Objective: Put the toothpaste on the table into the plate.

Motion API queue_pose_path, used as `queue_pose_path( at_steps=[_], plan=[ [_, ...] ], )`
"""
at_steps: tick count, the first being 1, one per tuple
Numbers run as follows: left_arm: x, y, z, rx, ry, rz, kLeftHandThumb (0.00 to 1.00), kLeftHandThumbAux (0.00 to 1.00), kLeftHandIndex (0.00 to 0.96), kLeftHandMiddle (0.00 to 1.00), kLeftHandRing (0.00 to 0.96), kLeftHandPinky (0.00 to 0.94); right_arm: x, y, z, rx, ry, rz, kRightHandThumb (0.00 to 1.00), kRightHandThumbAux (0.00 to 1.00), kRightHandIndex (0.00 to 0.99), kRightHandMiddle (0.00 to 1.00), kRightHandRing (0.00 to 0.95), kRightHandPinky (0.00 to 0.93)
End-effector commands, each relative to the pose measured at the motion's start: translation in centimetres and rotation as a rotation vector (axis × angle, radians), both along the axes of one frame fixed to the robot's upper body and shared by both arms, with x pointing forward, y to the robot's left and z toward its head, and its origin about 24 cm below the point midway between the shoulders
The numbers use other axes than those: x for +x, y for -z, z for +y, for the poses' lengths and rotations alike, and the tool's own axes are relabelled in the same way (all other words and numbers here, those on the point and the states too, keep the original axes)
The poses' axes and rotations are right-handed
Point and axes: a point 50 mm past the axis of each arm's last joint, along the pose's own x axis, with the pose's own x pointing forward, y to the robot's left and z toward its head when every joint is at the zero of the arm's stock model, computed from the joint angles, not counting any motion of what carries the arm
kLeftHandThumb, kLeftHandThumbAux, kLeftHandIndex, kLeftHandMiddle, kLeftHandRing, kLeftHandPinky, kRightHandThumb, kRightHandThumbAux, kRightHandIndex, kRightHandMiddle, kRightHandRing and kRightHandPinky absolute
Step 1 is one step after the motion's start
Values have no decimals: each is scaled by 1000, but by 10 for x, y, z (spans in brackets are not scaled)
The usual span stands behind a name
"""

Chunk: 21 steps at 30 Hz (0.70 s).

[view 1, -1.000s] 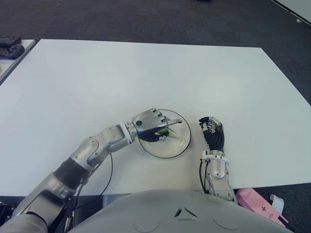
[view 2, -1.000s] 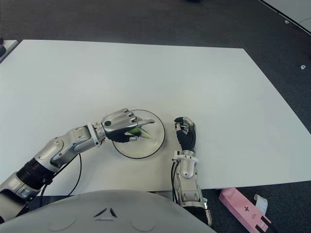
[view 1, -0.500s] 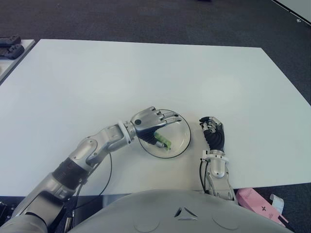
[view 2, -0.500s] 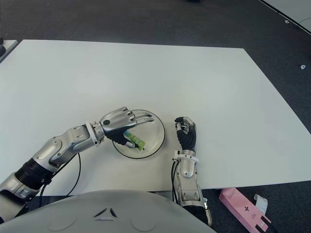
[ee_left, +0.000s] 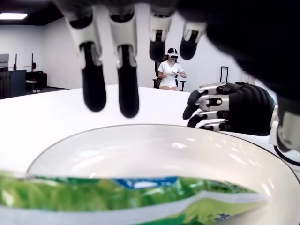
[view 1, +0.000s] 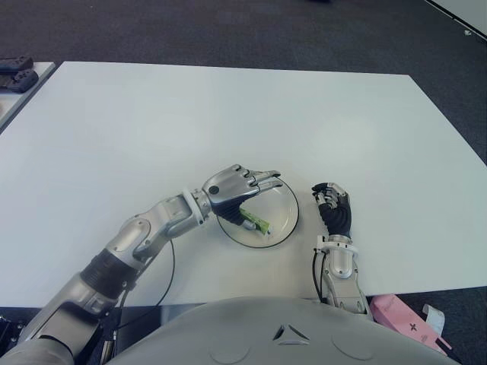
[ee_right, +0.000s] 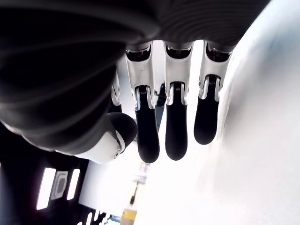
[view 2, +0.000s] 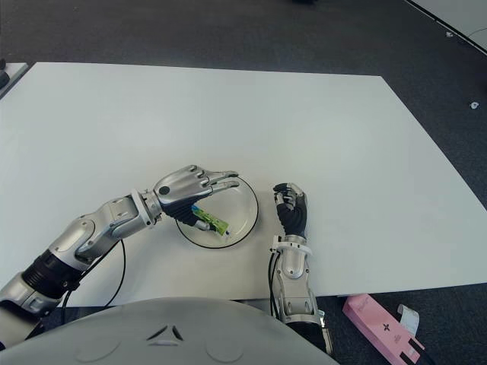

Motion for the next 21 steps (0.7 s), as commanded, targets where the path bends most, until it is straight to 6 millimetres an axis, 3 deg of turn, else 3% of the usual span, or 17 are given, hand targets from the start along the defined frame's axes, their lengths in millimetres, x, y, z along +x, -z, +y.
queue_pose_path(
  at_steps=[1,13,21],
  plan=[
    [0,1,4,-35,-29,-7,33,422,0,0,0,0,1,1,0,2,0,3,705,726,425,458,434,430],
    [2,-1,12,-213,-114,-34,44,440,0,0,0,0,0,2,1,3,-2,6,705,726,425,453,428,429],
    [3,2,16,-447,-239,24,46,455,0,0,0,0,0,2,2,3,-8,-1,706,726,425,458,437,440]
  ],
)
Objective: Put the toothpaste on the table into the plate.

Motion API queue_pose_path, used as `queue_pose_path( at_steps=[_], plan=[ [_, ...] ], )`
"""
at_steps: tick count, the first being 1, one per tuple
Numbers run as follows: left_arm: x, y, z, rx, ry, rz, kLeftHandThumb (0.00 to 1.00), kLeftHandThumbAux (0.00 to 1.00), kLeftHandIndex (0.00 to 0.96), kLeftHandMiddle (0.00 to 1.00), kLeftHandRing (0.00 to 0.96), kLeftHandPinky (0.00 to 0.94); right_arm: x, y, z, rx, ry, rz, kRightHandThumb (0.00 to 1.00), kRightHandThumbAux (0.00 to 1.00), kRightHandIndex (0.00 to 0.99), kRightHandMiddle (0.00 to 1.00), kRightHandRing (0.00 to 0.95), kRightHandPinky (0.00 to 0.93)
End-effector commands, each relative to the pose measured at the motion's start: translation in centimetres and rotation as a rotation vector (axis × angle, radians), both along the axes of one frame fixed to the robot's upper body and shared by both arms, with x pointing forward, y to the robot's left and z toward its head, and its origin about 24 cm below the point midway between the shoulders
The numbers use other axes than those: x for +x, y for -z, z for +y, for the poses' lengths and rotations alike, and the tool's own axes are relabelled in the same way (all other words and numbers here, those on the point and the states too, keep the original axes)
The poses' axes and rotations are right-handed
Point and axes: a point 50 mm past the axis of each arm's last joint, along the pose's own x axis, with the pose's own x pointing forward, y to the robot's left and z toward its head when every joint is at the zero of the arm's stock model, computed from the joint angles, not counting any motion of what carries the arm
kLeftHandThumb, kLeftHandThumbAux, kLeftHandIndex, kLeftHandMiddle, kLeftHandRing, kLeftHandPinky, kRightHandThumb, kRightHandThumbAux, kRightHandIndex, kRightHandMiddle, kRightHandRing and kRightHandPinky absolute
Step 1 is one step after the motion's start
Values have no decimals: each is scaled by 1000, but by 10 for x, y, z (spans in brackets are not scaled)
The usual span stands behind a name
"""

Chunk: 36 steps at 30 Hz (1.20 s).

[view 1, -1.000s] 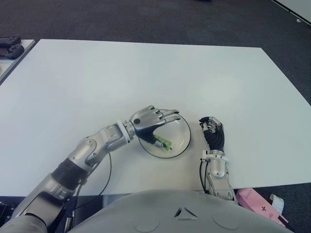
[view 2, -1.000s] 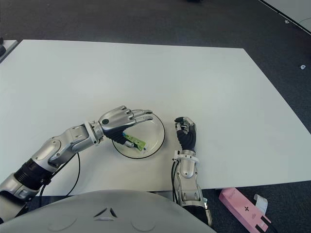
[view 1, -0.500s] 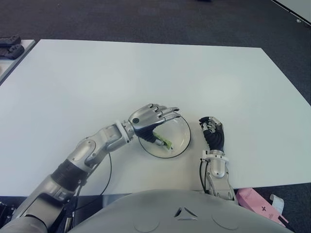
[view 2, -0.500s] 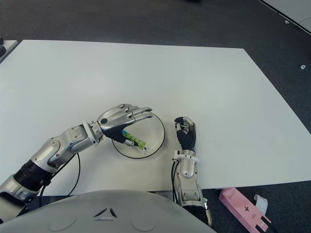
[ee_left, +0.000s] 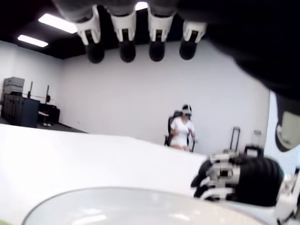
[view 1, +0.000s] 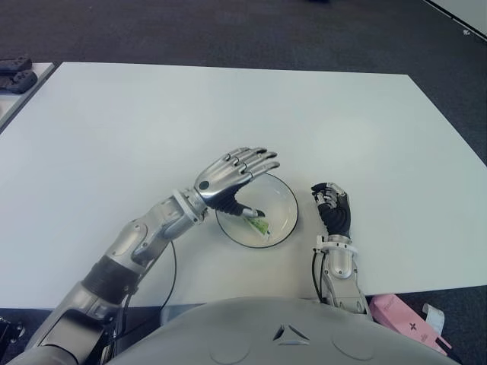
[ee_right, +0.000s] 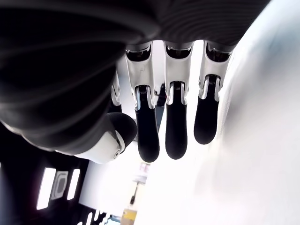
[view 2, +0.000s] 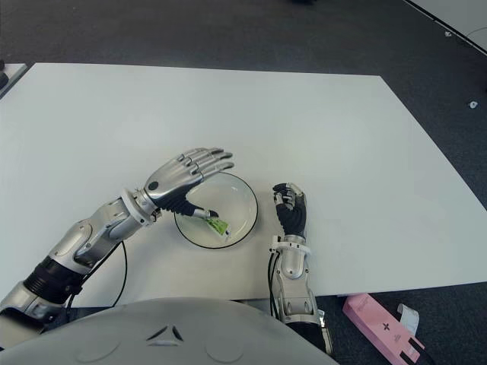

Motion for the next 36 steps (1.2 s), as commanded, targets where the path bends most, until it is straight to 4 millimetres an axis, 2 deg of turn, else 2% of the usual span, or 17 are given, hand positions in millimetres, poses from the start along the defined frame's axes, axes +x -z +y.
queue_pose_path(
  at_steps=[1,10,12,15,19,28,32,36],
  plan=[
    [1,7,5,-129,-82,46,45,455,0,0,0,0,0,1,0,2,-1,0,706,726,425,458,437,440],
    [4,9,18,-506,-336,34,2,521,0,0,0,9,0,1,1,10,-1,3,706,726,425,458,438,440],
    [2,16,29,-614,-440,56,1,539,0,0,0,19,0,1,1,13,-3,-1,706,726,425,459,440,442],
    [-8,30,45,-762,-623,91,0,669,0,0,5,77,0,1,1,13,-7,-11,706,725,426,467,453,470],
    [-12,33,48,-870,-742,109,0,746,18,20,24,83,1,1,0,5,-11,-22,707,725,426,472,463,482],
    [-24,41,61,-1066,-843,192,0,814,125,109,72,41,2,2,-1,2,-15,-19,706,726,425,478,470,477],
    [-26,54,69,-1121,-913,250,0,827,141,131,87,65,2,3,-1,6,-19,-9,705,726,424,477,469,469],
    [-26,62,71,-1159,-930,257,0,860,167,160,120,127,3,3,-1,9,-20,-3,705,726,424,471,460,453]
  ],
)
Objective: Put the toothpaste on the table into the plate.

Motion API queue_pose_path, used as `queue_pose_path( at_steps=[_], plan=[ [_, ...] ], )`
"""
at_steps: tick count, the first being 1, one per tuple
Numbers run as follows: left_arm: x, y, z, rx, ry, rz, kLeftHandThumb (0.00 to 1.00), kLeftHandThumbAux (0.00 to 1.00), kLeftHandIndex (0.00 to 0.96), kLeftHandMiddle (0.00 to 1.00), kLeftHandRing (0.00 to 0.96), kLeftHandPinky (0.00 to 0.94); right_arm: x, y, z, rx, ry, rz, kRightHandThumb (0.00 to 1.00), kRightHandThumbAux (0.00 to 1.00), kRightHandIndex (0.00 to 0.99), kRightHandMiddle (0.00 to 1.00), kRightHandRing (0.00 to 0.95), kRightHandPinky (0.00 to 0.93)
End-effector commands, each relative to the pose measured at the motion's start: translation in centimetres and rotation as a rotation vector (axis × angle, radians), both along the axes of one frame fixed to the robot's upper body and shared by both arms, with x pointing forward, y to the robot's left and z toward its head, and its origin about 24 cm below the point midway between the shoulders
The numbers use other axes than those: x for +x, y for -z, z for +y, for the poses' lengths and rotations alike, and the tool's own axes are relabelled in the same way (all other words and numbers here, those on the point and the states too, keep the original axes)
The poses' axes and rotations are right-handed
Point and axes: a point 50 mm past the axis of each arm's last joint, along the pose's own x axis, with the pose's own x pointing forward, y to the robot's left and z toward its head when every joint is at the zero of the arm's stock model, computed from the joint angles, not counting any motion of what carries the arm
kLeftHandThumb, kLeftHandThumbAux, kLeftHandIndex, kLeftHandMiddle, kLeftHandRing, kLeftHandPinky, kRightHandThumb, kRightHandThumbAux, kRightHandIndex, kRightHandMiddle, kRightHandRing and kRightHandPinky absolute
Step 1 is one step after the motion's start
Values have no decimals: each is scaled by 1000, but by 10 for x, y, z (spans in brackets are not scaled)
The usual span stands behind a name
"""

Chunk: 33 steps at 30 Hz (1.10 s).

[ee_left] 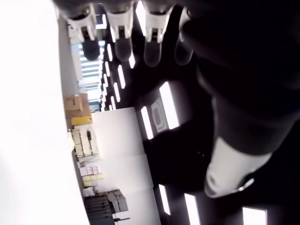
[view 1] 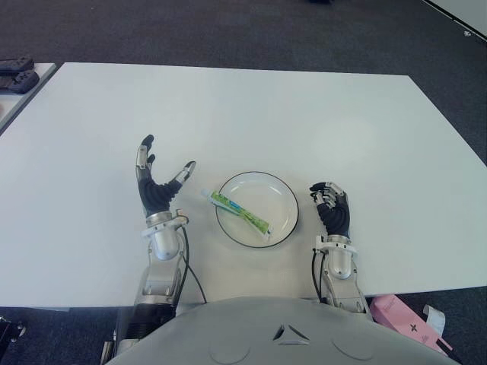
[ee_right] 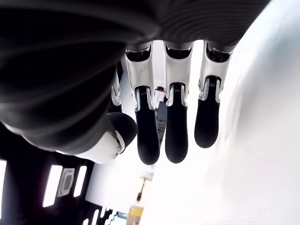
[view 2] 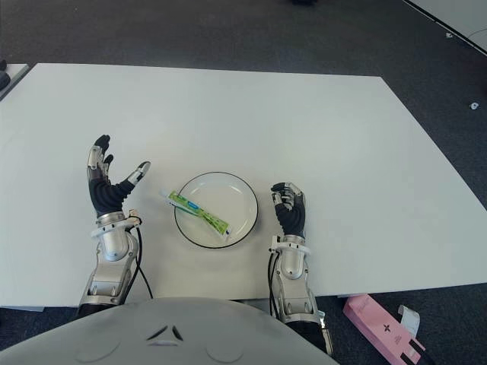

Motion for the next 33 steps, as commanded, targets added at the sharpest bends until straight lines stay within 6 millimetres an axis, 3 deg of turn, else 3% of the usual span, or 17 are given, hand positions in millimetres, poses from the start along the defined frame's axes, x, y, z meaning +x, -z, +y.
queue_pose_path(
  at_steps=[1,4,9,17,18,21,24,33],
  plan=[
    [0,12,2,-57,-22,25,0,863,170,163,122,132,3,2,-1,12,4,20,705,726,424,471,460,453],
    [-1,13,1,-79,-33,21,0,889,207,192,155,186,3,1,-2,14,4,17,706,726,424,470,460,460],
    [-7,23,1,-129,-67,50,5,932,347,325,284,316,4,1,-2,12,2,14,706,727,423,468,460,462],
    [-9,34,2,-152,-87,92,0,972,491,481,440,443,6,0,-3,19,-3,5,706,726,424,472,464,472],
    [-9,35,2,-153,-87,96,248,884,469,496,457,460,6,0,-3,20,-4,5,706,726,424,473,466,472],
    [-9,36,2,-156,-73,102,548,777,443,518,480,472,6,0,-3,20,-4,4,706,726,424,475,468,476],
    [-10,38,1,-154,-36,114,648,742,435,534,496,470,6,0,-3,19,-1,4,706,726,424,477,471,483],
    [-14,44,0,-152,57,169,699,724,433,546,519,515,7,0,-2,32,4,8,707,725,425,476,470,471]
  ],
)
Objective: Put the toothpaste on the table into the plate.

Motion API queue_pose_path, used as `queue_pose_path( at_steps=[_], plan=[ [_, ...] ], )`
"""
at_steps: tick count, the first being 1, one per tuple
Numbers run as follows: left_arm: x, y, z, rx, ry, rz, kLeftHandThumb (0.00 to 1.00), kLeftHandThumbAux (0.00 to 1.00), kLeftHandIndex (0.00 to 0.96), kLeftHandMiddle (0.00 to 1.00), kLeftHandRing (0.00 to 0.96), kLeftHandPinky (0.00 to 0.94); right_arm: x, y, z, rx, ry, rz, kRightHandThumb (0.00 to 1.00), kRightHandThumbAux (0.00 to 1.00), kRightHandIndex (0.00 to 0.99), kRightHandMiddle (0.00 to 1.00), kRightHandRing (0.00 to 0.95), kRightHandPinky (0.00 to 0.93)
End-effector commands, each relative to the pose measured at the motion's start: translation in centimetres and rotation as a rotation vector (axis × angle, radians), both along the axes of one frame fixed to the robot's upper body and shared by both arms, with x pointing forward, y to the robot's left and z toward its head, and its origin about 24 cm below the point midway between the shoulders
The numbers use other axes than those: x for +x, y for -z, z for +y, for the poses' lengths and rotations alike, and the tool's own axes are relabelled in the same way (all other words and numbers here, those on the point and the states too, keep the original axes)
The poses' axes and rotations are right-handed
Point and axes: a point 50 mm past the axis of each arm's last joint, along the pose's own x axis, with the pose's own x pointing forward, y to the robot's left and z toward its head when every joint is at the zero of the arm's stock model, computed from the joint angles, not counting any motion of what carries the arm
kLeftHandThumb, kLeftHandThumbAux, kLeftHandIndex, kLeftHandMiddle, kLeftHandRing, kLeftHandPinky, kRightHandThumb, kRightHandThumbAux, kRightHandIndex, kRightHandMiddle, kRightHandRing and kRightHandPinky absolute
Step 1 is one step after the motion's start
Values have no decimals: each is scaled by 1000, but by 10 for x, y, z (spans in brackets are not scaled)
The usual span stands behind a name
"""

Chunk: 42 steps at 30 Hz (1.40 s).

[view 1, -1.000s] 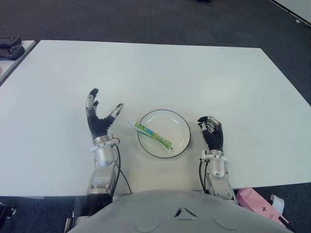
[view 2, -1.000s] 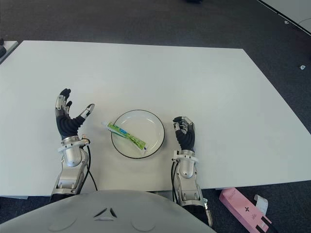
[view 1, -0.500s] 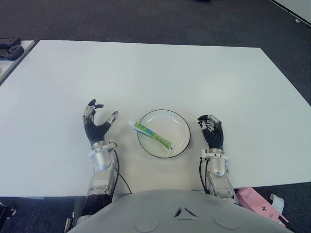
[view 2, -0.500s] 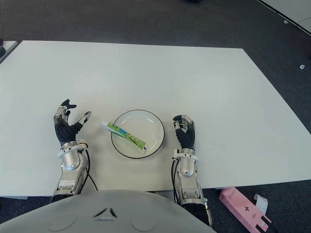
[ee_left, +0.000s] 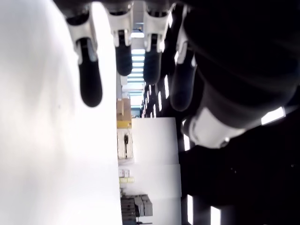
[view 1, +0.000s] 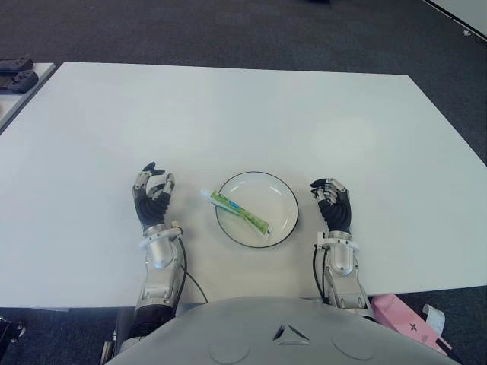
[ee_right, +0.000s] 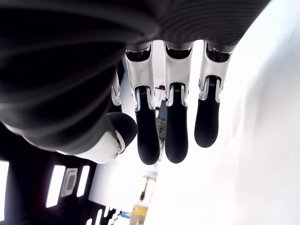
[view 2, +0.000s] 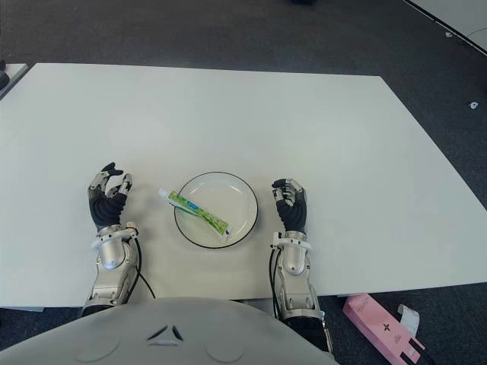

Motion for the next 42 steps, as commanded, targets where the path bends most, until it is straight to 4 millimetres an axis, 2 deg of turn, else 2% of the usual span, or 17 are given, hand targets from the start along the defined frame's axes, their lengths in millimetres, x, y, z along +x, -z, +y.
queue_pose_path(
  at_steps=[1,9,18,31,42],
  plan=[
    [-2,7,-7,-35,54,49,699,723,433,546,519,516,0,4,1,16,5,25,706,725,425,476,469,471],
    [-5,12,-8,0,146,120,698,722,430,544,529,529,0,5,1,11,1,38,706,726,424,477,470,478],
    [-6,10,-12,25,250,106,700,720,431,569,560,567,1,7,2,16,-4,46,706,726,424,479,473,482],
    [-9,16,-15,151,422,164,696,720,431,580,574,552,2,10,5,8,-18,79,705,726,423,474,461,456],
    [-9,18,-11,228,485,241,695,721,431,577,564,536,1,9,6,8,-14,79,704,727,422,465,452,449]
  ],
)
